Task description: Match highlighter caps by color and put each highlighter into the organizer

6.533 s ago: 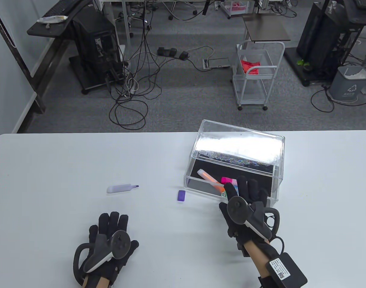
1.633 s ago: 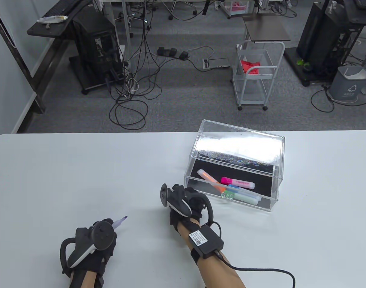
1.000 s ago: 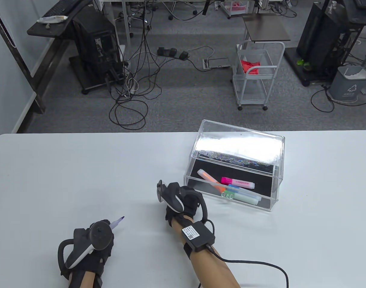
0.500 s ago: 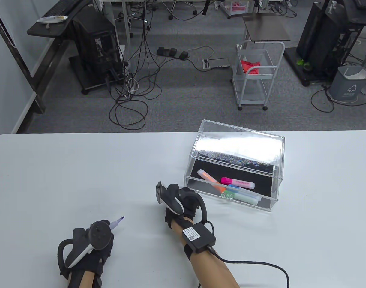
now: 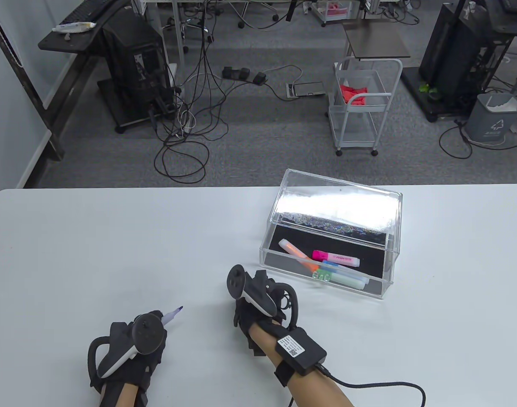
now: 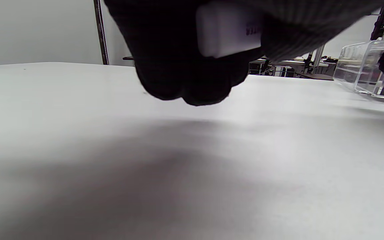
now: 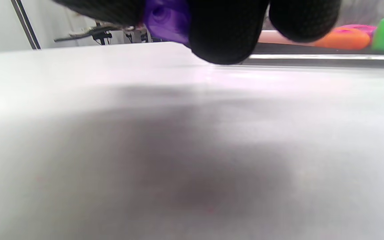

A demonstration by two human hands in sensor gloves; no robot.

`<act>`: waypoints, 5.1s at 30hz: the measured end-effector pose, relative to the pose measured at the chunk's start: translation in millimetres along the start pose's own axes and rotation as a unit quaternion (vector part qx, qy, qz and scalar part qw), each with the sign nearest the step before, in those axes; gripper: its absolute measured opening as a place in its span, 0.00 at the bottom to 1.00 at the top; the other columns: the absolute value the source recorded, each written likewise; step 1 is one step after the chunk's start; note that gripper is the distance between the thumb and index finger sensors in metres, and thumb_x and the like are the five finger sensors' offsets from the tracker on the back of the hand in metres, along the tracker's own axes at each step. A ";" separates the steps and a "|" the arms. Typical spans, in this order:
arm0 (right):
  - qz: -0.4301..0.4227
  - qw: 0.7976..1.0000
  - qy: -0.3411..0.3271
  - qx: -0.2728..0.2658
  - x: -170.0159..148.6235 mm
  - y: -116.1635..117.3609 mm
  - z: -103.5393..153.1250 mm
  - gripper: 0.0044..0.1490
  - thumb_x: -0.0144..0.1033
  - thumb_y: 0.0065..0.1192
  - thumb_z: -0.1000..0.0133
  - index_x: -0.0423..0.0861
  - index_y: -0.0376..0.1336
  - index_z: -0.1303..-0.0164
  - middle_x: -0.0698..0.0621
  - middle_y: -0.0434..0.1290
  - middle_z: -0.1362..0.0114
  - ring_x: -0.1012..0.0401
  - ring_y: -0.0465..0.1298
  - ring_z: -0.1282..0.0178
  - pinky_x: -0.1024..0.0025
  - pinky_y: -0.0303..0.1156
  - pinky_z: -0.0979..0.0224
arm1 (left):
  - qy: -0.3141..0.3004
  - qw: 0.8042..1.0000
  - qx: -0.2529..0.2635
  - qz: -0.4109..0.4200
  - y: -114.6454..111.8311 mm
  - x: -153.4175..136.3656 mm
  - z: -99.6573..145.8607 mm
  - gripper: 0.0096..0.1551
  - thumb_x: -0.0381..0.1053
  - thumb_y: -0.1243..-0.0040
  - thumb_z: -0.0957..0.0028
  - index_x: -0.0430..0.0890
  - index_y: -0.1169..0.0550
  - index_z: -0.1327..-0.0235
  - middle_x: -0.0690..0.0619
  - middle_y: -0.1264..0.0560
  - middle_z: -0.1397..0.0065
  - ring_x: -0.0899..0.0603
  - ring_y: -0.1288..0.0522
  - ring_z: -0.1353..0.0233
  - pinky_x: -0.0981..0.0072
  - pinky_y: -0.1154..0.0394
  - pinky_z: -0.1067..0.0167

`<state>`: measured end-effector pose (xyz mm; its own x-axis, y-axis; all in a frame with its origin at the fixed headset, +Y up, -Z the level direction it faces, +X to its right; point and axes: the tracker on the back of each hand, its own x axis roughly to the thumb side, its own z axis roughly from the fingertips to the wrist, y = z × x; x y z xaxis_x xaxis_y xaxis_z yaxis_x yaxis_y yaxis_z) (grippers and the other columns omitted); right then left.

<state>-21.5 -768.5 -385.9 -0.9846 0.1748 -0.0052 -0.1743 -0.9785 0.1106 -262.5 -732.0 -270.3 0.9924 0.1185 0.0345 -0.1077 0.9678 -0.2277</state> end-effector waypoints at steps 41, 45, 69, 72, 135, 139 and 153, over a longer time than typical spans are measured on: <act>-0.444 0.893 -0.061 -0.031 -59.7 -36.5 92.2 0.29 0.41 0.67 0.51 0.52 0.63 0.40 0.40 0.78 0.39 0.54 0.85 0.54 0.45 0.79 0.46 | -0.175 0.984 0.024 0.027 -7.2 59.5 7.2 0.32 0.57 0.52 0.34 0.50 0.39 0.18 0.51 0.30 0.27 0.49 0.18 0.40 0.62 0.17 0.39; -0.437 0.897 -0.063 -0.035 -56.7 -35.2 93.3 0.29 0.42 0.67 0.51 0.51 0.62 0.40 0.40 0.78 0.40 0.54 0.85 0.54 0.45 0.78 0.45 | -0.180 0.983 0.023 0.028 -7.6 62.0 7.8 0.32 0.57 0.52 0.34 0.50 0.39 0.18 0.51 0.29 0.27 0.49 0.18 0.40 0.62 0.17 0.39; -0.393 0.909 -0.130 0.050 -39.1 -19.8 99.3 0.32 0.48 0.50 0.48 0.45 0.64 0.38 0.47 0.78 0.52 0.53 0.79 0.63 0.44 0.73 0.51 | -0.232 0.972 0.025 0.020 -7.1 79.6 12.0 0.32 0.57 0.54 0.35 0.48 0.38 0.19 0.53 0.28 0.31 0.52 0.18 0.49 0.66 0.16 0.48; -0.339 0.930 -0.139 0.007 -33.5 -26.0 108.2 0.32 0.49 0.48 0.49 0.45 0.62 0.39 0.48 0.77 0.54 0.54 0.78 0.65 0.45 0.73 0.53 | -0.239 0.970 0.035 0.008 -4.6 84.0 14.5 0.32 0.56 0.54 0.35 0.48 0.38 0.19 0.53 0.28 0.32 0.52 0.18 0.50 0.66 0.16 0.49; 0.152 0.957 -0.183 -0.167 -1.7 -25.0 119.1 0.29 0.39 0.59 0.50 0.52 0.56 0.38 0.50 0.69 0.38 0.53 0.72 0.42 0.45 0.66 0.36 | -0.123 0.992 0.033 0.008 -6.0 51.6 7.7 0.44 0.67 0.52 0.34 0.49 0.49 0.12 0.47 0.46 0.12 0.32 0.40 0.11 0.35 0.39 0.18; 0.140 0.963 -0.160 -0.167 -12.7 -38.0 111.8 0.29 0.39 0.59 0.50 0.52 0.56 0.38 0.50 0.69 0.38 0.53 0.72 0.41 0.44 0.66 0.35 | -0.101 0.994 0.034 -0.016 -6.1 43.7 6.0 0.47 0.68 0.53 0.35 0.50 0.52 0.11 0.47 0.52 0.09 0.31 0.48 0.09 0.33 0.44 0.17; 0.122 0.981 0.019 -0.151 -114.3 -109.7 24.0 0.30 0.40 0.58 0.48 0.52 0.54 0.35 0.48 0.66 0.35 0.51 0.69 0.38 0.43 0.62 0.32 | -0.051 0.997 0.007 -0.057 -3.4 33.8 9.4 0.54 0.75 0.57 0.37 0.53 0.62 0.11 0.48 0.65 0.08 0.29 0.64 0.09 0.30 0.55 0.18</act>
<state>110.4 -678.5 -373.7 -0.9964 -0.0665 -0.0525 0.0752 -0.9796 -0.1862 -229.2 -729.2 -259.3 0.9870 0.0288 0.1578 0.0037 0.9793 -0.2022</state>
